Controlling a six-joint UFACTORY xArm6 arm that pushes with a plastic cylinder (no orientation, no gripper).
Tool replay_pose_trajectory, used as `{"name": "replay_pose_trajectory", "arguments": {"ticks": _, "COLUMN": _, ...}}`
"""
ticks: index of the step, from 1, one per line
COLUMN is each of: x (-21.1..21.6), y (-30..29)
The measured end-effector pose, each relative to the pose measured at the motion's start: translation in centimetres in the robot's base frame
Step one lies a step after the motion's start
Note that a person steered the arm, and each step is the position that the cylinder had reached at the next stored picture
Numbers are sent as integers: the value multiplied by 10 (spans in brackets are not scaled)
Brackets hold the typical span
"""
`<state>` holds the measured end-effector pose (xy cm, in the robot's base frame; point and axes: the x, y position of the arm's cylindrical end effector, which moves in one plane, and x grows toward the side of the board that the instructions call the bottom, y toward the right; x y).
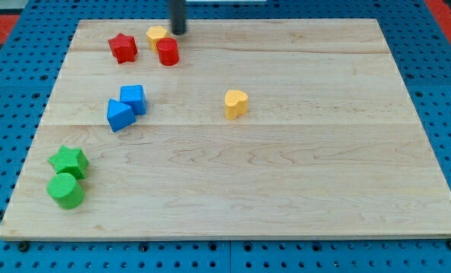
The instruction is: Push the yellow hexagon to the top right of the yellow heart
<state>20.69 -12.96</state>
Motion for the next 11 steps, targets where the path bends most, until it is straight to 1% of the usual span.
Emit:
{"name": "replay_pose_trajectory", "arguments": {"ticks": 1, "x": -2, "y": -54}}
{"name": "replay_pose_trajectory", "arguments": {"ticks": 2, "x": 28, "y": -18}}
{"name": "replay_pose_trajectory", "arguments": {"ticks": 4, "x": 59, "y": 132}}
{"name": "replay_pose_trajectory", "arguments": {"ticks": 5, "x": 42, "y": 133}}
{"name": "replay_pose_trajectory", "arguments": {"ticks": 8, "x": 41, "y": 150}}
{"name": "replay_pose_trajectory", "arguments": {"ticks": 11, "x": 97, "y": 150}}
